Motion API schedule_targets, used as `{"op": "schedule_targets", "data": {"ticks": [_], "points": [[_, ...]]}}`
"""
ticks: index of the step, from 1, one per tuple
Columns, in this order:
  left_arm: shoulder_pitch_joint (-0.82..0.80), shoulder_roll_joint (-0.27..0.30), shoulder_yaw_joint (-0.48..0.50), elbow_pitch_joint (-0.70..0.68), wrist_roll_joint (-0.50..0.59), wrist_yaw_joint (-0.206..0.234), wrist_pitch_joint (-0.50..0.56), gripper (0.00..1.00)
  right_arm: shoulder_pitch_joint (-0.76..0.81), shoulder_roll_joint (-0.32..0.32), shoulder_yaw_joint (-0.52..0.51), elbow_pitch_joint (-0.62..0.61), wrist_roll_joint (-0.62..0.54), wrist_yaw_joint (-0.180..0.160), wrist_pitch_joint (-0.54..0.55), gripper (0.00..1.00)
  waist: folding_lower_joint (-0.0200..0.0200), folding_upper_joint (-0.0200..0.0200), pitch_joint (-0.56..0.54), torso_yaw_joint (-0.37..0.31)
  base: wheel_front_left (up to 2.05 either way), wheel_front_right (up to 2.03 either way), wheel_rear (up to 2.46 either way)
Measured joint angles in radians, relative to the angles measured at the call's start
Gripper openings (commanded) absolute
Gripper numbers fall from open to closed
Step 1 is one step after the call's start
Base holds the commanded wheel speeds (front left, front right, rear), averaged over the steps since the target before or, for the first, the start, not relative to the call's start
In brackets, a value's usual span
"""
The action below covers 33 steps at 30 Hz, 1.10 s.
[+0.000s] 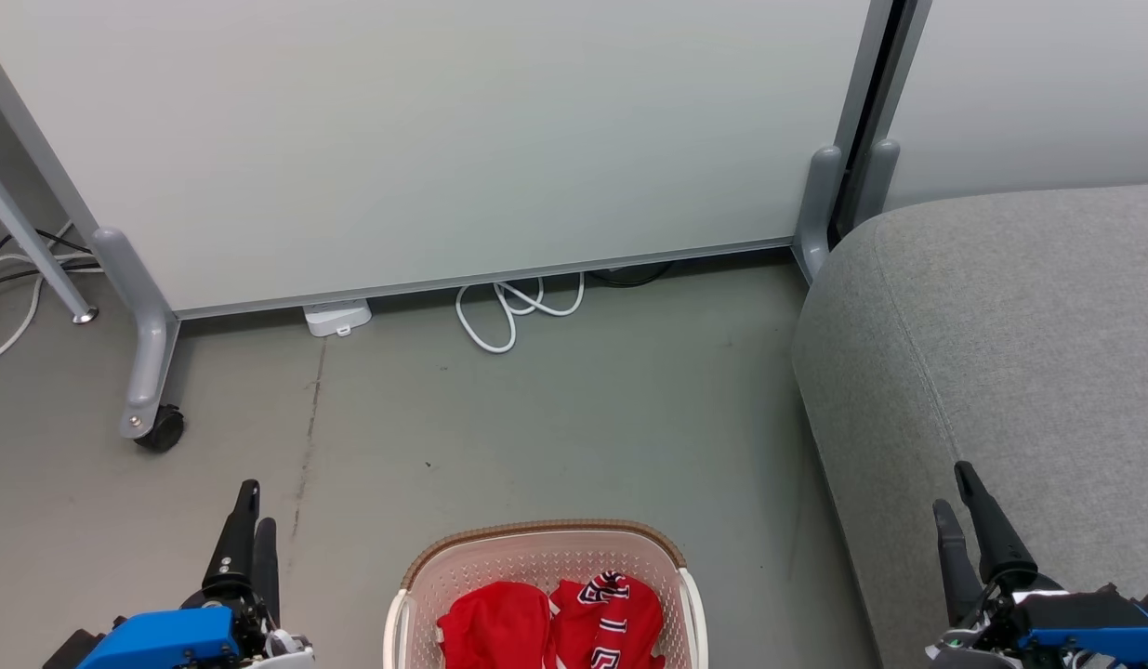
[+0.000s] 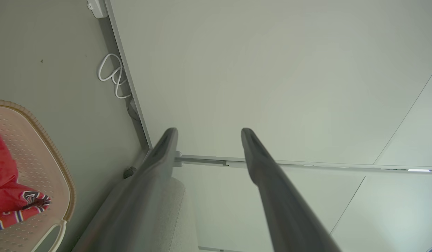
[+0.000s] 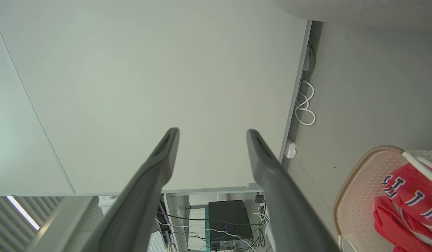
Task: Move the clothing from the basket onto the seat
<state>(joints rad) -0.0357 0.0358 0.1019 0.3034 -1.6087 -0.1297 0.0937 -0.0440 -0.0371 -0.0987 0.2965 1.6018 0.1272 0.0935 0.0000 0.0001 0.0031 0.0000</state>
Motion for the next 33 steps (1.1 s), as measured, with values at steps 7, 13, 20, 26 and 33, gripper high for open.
{"op": "schedule_targets", "data": {"ticks": [7,13,20,26,33], "points": [[0.0,0.0,-0.024,-0.007,0.048,0.0,-0.035,1.0,0.0,0.0,0.014,-0.017,-0.054,0.0,-0.035,1.0,0.0,0.0,0.0,0.0,0.0,0.0,0.0],[0.0,0.001,-0.041,-0.015,0.146,0.006,-0.061,1.0,0.003,0.0,0.02,-0.03,-0.152,0.0,-0.061,1.0,0.0,0.0,0.0,0.001,0.0,0.0,0.0],[0.0,0.002,-0.061,-0.028,0.276,0.007,-0.089,1.0,0.003,0.0,0.021,-0.046,-0.306,0.0,-0.09,1.0,0.0,0.0,0.001,0.005,0.0,0.0,0.0],[0.0,0.002,-0.083,-0.034,0.402,0.007,-0.114,1.0,0.007,0.0,0.023,-0.056,-0.444,0.0,-0.114,1.0,0.0,-0.0001,0.0,0.008,0.0,0.0,0.0],[0.0,0.005,-0.104,-0.035,0.552,0.007,-0.14,1.0,0.009,-0.001,0.029,-0.066,-0.59,0.0,-0.139,1.0,0.0,0.0,0.0,0.012,0.0,0.0,0.0]]}}
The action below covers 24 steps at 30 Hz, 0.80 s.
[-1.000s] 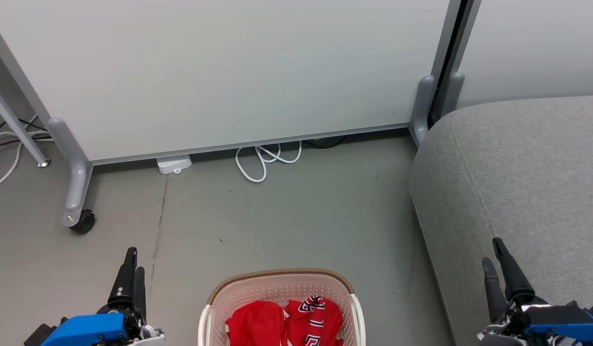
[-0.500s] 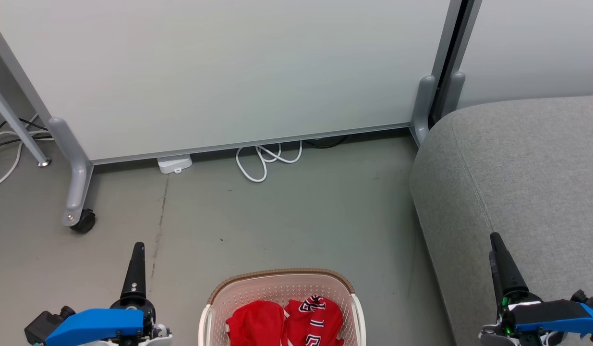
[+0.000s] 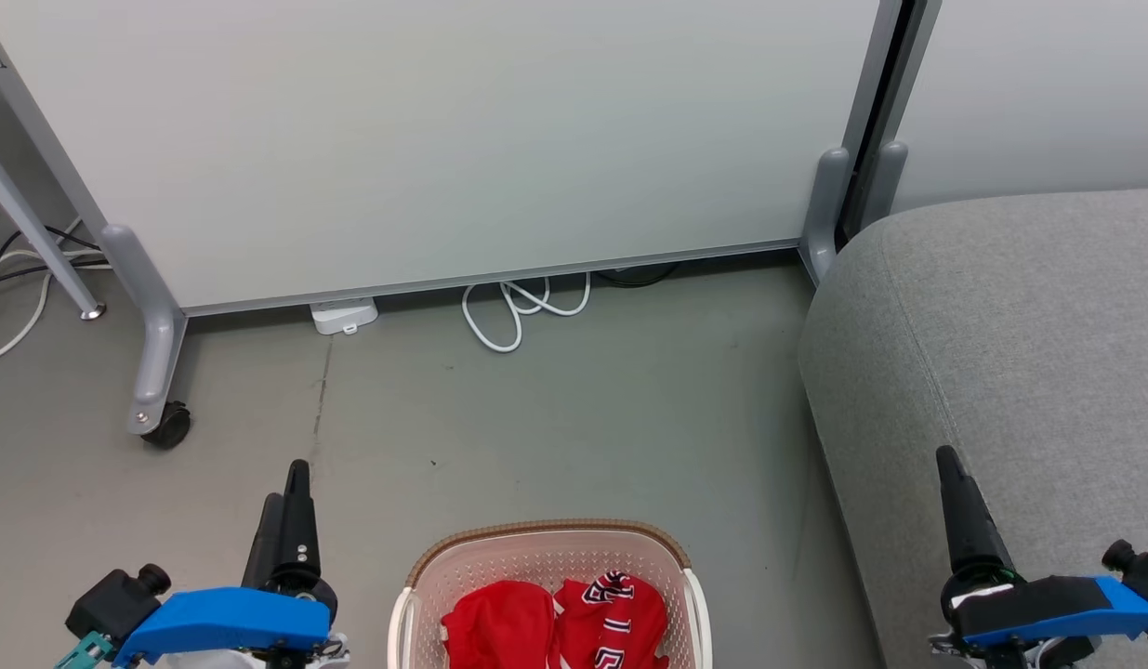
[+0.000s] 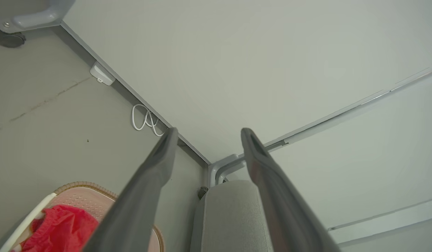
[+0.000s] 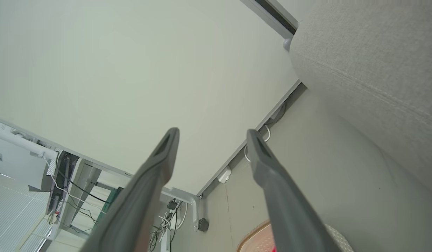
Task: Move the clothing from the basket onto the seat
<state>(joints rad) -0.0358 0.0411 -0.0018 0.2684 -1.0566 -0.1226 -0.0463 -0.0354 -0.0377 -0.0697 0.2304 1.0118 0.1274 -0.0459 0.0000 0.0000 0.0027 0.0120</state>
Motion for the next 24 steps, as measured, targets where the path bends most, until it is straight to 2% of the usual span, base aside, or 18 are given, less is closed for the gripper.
{"op": "schedule_targets", "data": {"ticks": [11,24], "points": [[0.001,0.017,-0.037,-0.017,0.226,0.008,-0.036,1.0,0.005,-0.001,0.012,-0.011,-0.188,0.0,-0.035,1.0,0.0,0.0,0.0,0.003,0.0,0.0,0.0],[0.005,0.026,-0.072,-0.017,0.404,0.008,-0.074,1.0,0.007,-0.002,0.018,-0.014,-0.373,0.001,-0.074,1.0,0.0,0.0,-0.001,0.008,0.0,0.0,0.0]]}}
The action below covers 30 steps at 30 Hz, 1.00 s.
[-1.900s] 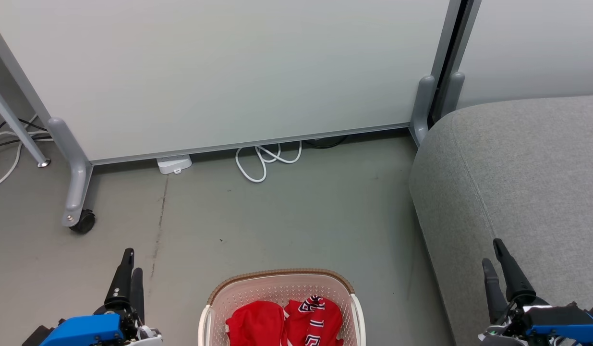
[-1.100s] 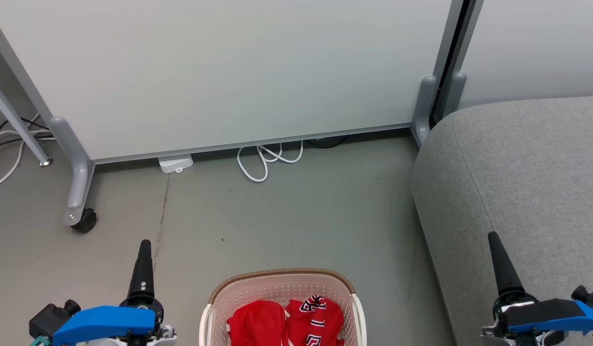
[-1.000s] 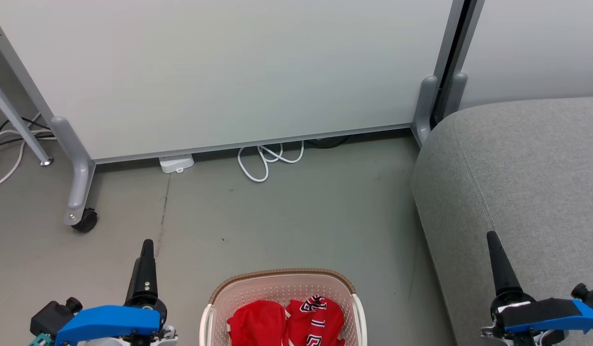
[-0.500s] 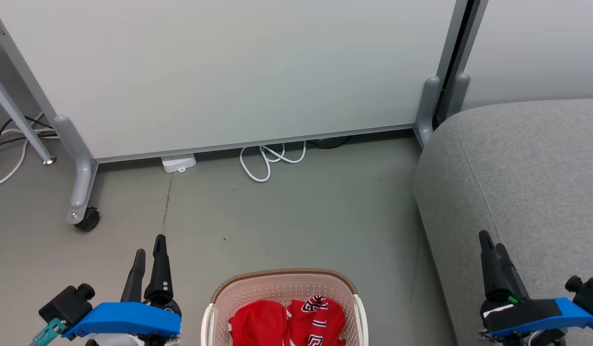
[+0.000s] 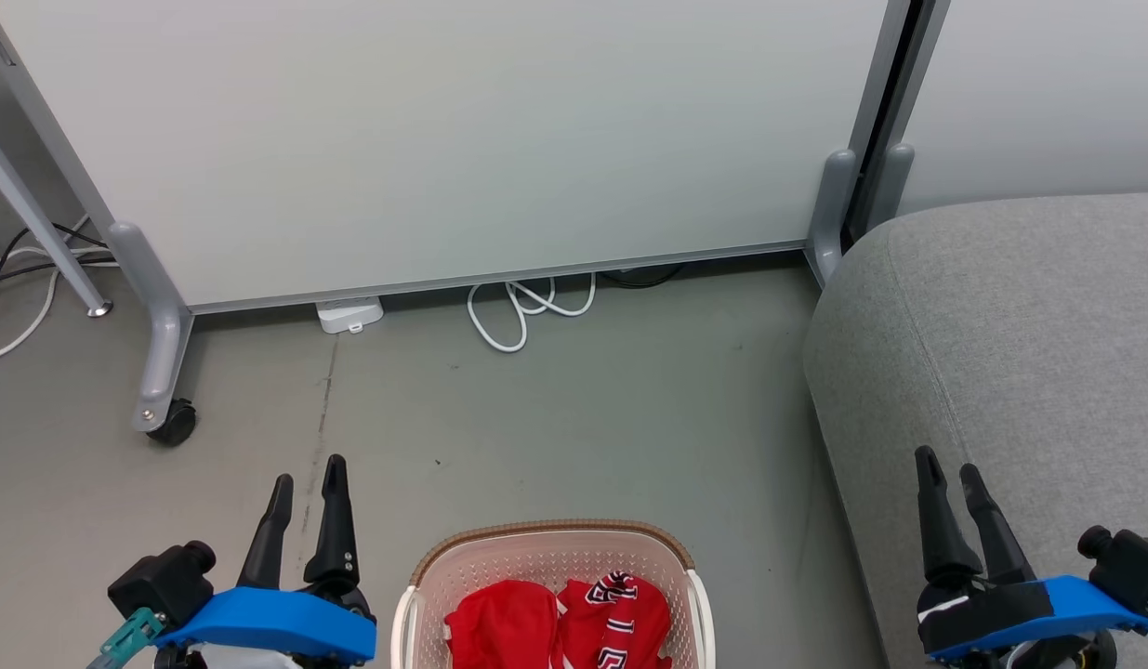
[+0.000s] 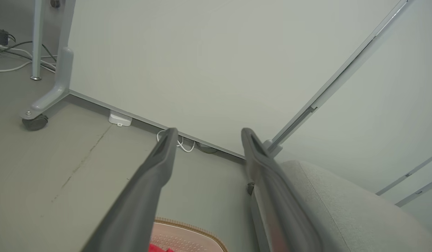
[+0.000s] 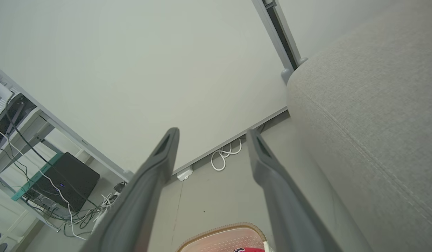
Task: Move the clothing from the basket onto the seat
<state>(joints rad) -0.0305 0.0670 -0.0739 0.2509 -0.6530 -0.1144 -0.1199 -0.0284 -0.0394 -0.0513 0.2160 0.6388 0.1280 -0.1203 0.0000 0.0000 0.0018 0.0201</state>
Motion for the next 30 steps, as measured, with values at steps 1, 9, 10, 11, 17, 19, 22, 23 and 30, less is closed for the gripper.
{"op": "schedule_targets", "data": {"ticks": [1,9,10,11,17,19,22,23,30], "points": [[0.0,0.001,-0.002,0.0,0.011,0.0,-0.005,1.0,0.0,0.0,0.001,0.0,-0.012,0.0,-0.001,1.0,0.0,0.0,0.0,0.0,0.0,0.0,0.0],[0.003,0.003,-0.012,0.003,0.095,-0.001,-0.024,1.0,0.001,-0.001,0.004,0.0,-0.104,0.0,-0.017,1.0,0.0,0.0,0.0,0.002,0.0,0.0,0.0],[0.003,0.003,-0.013,0.005,0.105,-0.001,-0.028,1.0,0.001,-0.002,0.004,0.0,-0.113,0.001,-0.02,1.0,0.0,0.0,0.0,0.002,0.0,0.0,0.0],[0.003,0.003,-0.015,0.007,0.114,-0.001,-0.031,1.0,0.001,-0.002,0.005,0.0,-0.123,0.001,-0.022,1.0,0.0,0.0,0.0,0.002,0.0,0.0,0.0],[0.003,0.005,-0.027,0.017,0.162,-0.006,-0.044,1.0,0.001,-0.002,0.004,0.0,-0.182,0.001,-0.031,1.0,0.0,0.0,-0.001,0.002,0.0,0.0,0.0],[0.003,0.005,-0.029,0.02,0.177,-0.007,-0.05,1.0,0.001,-0.003,0.005,0.0,-0.199,0.001,-0.033,1.0,0.0,0.0,-0.001,0.002,0.0,0.0,0.0],[0.003,0.005,-0.033,0.027,0.192,-0.009,-0.058,1.0,0.002,-0.003,0.006,0.0,-0.228,0.001,-0.041,1.0,0.0,0.0,-0.002,0.003,0.0,0.0,0.0],[0.003,0.005,-0.034,0.03,0.197,-0.009,-0.059,1.0,0.002,-0.003,0.007,0.0,-0.235,0.001,-0.044,1.0,0.0,0.0,-0.002,0.004,0.0,0.0,0.0],[0.002,0.004,-0.04,0.049,0.237,-0.01,-0.076,1.0,0.004,-0.004,0.01,0.0,-0.291,0.001,-0.057,1.0,0.0,0.0,-0.003,0.008,0.0,0.0,0.0]]}}
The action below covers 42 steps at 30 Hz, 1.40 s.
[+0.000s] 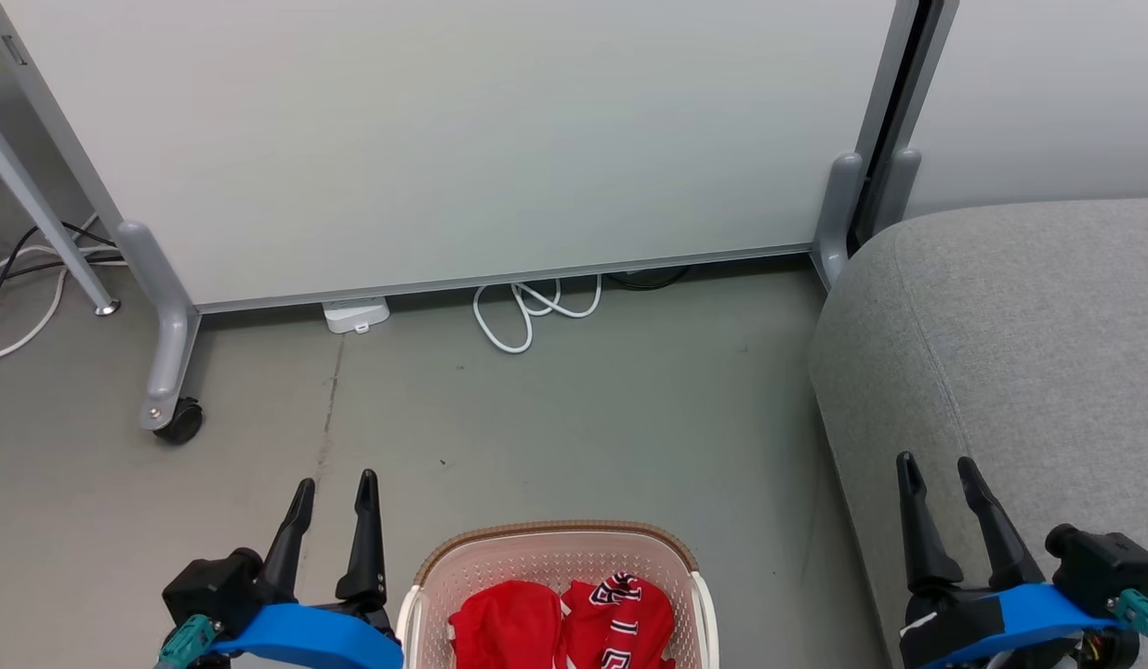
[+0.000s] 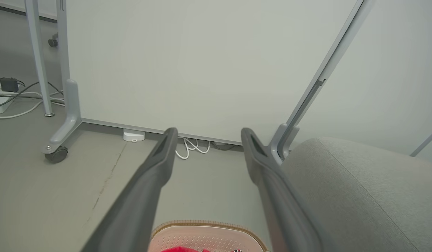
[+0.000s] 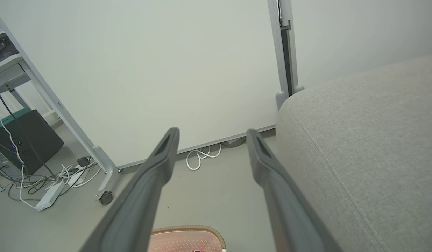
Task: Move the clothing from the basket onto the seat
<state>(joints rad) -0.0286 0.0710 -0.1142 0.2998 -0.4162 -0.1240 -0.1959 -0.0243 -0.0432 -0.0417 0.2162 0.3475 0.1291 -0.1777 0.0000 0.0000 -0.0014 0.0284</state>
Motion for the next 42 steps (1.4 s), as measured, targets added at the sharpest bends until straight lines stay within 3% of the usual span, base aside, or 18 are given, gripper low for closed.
{"op": "schedule_targets", "data": {"ticks": [35,42], "points": [[-0.008,-0.008,-0.021,0.022,0.188,-0.002,-0.066,1.0,0.013,-0.004,0.008,-0.008,-0.241,0.0,-0.063,1.0,0.0,0.0,-0.002,0.007,0.0,0.0,0.0],[-0.009,-0.009,-0.021,0.024,0.188,-0.002,-0.066,1.0,0.013,-0.004,0.008,-0.008,-0.241,0.0,-0.064,1.0,0.0,0.0,-0.003,0.007,0.0,0.0,0.0]]}}
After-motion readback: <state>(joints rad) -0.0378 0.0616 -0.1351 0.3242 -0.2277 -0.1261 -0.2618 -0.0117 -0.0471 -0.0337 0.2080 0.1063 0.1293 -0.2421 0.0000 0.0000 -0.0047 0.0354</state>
